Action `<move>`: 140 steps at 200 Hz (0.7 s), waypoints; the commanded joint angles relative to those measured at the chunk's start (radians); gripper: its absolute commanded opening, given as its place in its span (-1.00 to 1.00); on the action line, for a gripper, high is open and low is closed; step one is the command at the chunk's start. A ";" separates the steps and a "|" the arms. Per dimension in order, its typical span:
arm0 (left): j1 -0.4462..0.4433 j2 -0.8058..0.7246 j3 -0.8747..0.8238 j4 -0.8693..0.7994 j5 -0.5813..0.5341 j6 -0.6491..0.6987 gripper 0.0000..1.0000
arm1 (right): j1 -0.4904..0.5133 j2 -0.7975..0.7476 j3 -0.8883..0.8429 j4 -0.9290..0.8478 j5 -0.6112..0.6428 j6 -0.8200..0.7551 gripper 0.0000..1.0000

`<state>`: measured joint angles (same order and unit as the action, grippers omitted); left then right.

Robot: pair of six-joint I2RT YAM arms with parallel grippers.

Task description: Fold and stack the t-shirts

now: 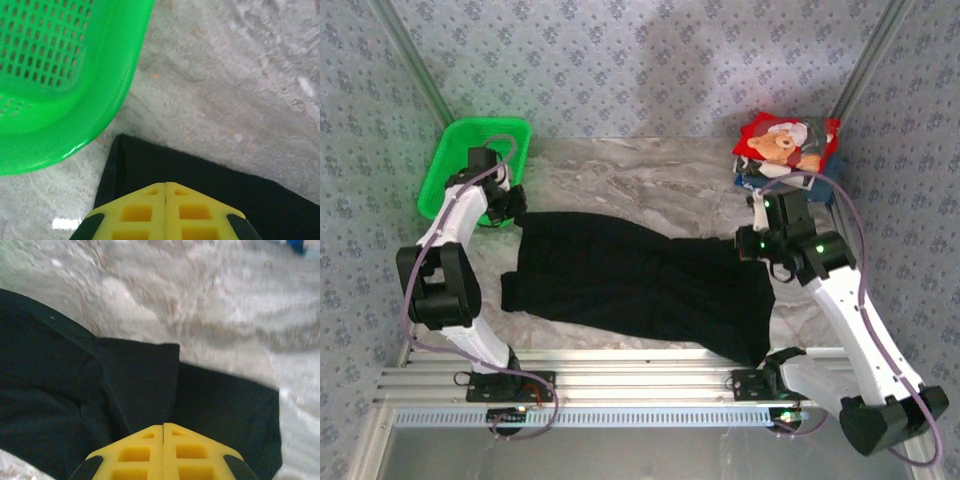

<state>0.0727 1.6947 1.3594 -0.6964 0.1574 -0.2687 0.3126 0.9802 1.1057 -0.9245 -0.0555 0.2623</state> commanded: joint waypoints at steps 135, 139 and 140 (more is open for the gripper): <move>0.051 -0.024 -0.244 0.011 -0.121 -0.010 -1.00 | -0.053 -0.096 -0.354 -0.130 0.073 0.359 -1.00; 0.051 -0.024 -0.248 0.011 -0.121 -0.011 -1.00 | -0.052 -0.099 -0.360 -0.129 0.075 0.383 -1.00; 0.051 -0.024 -0.250 0.010 -0.121 -0.011 -1.00 | -0.052 -0.100 -0.364 -0.128 0.075 0.388 -1.00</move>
<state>0.1181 1.6829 1.1347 -0.6918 0.0597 -0.2684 0.2630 0.9119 0.7818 -1.0107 -0.0257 0.5533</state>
